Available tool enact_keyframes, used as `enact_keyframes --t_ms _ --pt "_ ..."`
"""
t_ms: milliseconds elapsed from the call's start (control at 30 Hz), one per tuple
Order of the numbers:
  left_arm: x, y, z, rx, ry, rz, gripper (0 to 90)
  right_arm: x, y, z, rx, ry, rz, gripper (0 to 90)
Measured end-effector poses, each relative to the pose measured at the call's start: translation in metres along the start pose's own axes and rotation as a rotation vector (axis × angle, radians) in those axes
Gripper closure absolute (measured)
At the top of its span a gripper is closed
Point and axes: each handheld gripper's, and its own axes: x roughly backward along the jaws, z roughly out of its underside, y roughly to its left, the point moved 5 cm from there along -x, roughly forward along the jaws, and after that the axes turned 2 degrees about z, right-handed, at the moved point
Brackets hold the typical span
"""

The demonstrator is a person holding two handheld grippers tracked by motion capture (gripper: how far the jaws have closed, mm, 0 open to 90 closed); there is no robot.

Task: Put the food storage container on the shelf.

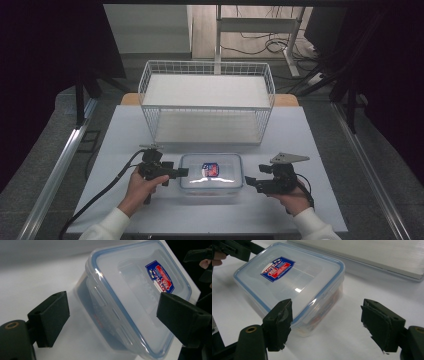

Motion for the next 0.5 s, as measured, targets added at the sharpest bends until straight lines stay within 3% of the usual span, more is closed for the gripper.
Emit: enact_keyframes --t_ms 267,400,500 --pt "-0.009 -0.001 0.005 0.032 0.046 0.107 15.9 -0.003 0.0 0.0 -0.007 0.007 -0.002 23.9" --pt "-0.01 -0.002 0.006 0.027 0.048 0.114 19.8 -0.01 -0.001 -0.006 -0.045 0.012 -0.057 19.6" --pt "-0.01 -0.003 0.007 0.029 0.046 0.113 21.3 -0.028 -0.004 -0.011 -0.099 0.042 -0.105 17.7"
